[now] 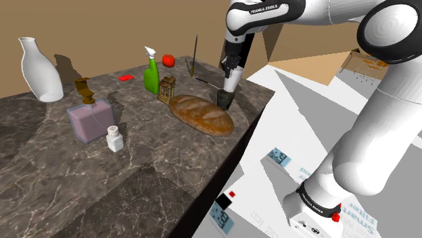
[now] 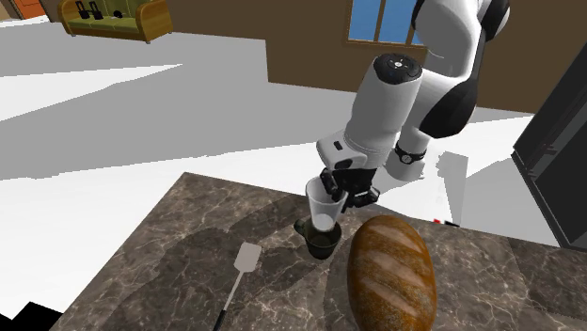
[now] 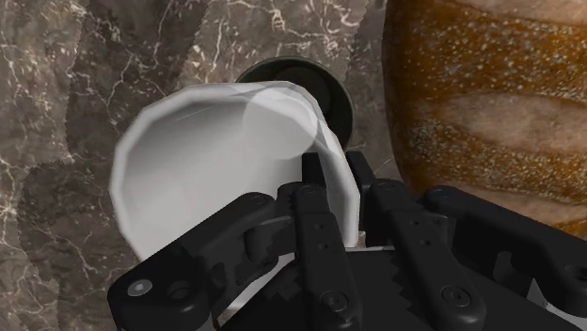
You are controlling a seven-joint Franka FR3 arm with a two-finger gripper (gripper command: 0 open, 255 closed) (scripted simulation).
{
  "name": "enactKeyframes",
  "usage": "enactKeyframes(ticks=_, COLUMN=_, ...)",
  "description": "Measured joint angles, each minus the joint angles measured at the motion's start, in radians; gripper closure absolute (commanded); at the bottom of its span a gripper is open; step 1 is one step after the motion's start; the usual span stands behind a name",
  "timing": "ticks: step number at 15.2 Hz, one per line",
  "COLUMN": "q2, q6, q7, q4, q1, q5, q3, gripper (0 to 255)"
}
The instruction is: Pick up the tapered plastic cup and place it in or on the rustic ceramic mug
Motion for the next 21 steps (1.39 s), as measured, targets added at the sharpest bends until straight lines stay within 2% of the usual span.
enactKeyframes(ticks=3, q2=0.005, q6=0.033, q7=0.002, q4=-0.028, q1=-0.001, q5=0.0, q3=-0.001, gripper=255)
enactKeyframes(ticks=9, q2=0.007, q6=0.039, q7=0.003, q4=-0.032, q1=-0.001, q5=0.0, q3=0.0, gripper=255)
enactKeyframes(ticks=10, q2=0.007, q6=0.039, q7=0.003, q4=-0.032, q1=-0.001, q5=0.0, q3=0.0, gripper=0)
enactKeyframes(ticks=16, q2=0.007, q6=0.039, q7=0.003, q4=-0.032, q1=-0.001, q5=0.0, q3=0.0, gripper=0)
enactKeyframes(ticks=21, q2=-0.01, q6=-0.07, q7=0.002, q4=0.061, q1=0.006, q5=0.0, q3=0.004, gripper=0)
